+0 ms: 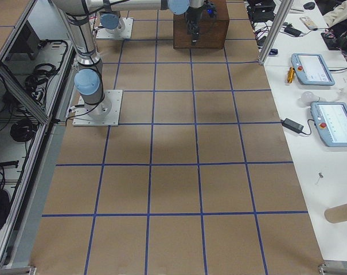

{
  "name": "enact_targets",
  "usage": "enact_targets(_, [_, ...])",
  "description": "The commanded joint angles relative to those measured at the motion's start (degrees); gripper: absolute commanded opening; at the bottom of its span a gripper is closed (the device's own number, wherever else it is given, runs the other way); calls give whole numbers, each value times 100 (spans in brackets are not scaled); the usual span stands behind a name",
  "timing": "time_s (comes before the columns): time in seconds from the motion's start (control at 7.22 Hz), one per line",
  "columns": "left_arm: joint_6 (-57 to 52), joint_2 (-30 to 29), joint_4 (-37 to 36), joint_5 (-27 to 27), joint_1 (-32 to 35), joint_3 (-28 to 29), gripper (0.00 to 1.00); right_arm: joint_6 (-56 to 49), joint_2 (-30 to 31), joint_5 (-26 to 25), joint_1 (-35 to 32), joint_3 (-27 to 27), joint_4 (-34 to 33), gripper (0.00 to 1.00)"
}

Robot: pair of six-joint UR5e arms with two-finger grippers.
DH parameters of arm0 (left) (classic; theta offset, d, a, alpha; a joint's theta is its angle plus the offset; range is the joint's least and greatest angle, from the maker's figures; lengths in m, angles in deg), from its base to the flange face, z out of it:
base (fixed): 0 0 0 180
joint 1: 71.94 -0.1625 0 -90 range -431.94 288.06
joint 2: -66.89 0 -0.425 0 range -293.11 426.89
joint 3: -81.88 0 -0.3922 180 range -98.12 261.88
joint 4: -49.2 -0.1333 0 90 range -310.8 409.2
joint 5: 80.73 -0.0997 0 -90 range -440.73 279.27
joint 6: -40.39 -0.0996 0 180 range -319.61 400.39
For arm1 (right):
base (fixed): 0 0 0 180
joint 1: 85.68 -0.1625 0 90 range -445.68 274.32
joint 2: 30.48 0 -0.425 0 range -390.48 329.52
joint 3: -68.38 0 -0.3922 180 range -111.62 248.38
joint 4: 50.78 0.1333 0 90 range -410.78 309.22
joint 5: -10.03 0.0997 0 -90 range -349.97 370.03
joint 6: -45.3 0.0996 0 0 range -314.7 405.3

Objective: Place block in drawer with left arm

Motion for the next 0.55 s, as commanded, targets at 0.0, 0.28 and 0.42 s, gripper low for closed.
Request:
enact_targets(0.0, [2722, -91, -386, -260, 611, -3, 100, 6, 0, -1, 0, 0, 0, 100])
enact_targets(0.28, [3285, -74, -397, -252, 779, -3, 100, -3, 0, -1, 0, 0, 0, 100])
enact_targets(0.42, [3565, -39, -397, -191, 780, -3, 100, 6, 0, 8, 0, 0, 0, 100])
